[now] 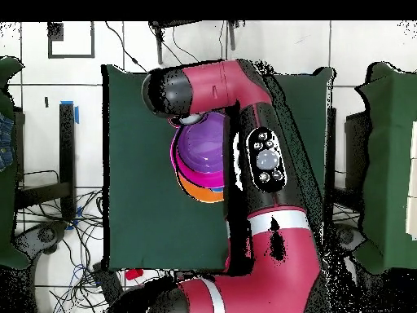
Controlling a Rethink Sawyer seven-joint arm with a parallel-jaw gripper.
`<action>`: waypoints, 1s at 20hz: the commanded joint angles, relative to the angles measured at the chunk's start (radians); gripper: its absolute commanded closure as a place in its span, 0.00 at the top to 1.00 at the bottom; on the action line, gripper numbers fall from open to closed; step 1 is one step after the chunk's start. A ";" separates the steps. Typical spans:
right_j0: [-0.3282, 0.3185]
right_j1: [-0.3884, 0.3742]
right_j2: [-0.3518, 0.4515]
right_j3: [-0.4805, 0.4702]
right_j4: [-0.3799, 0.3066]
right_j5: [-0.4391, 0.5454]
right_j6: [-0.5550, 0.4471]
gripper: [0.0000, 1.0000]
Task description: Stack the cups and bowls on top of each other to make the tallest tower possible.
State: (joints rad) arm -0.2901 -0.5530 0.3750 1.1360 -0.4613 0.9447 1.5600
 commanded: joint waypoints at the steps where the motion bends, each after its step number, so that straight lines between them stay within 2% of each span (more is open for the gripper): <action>1: 0.002 0.057 0.006 0.068 0.003 -0.063 0.043 1.00; 8: -0.019 0.072 0.036 0.143 0.048 -0.111 0.033 1.00; 16: -0.001 0.094 0.040 0.134 0.089 -0.157 0.057 1.00; 20: -0.005 0.103 0.076 0.155 0.112 -0.159 -0.001 1.00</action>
State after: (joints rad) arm -0.2996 -0.4876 0.3773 1.1981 -0.3693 0.8351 1.5600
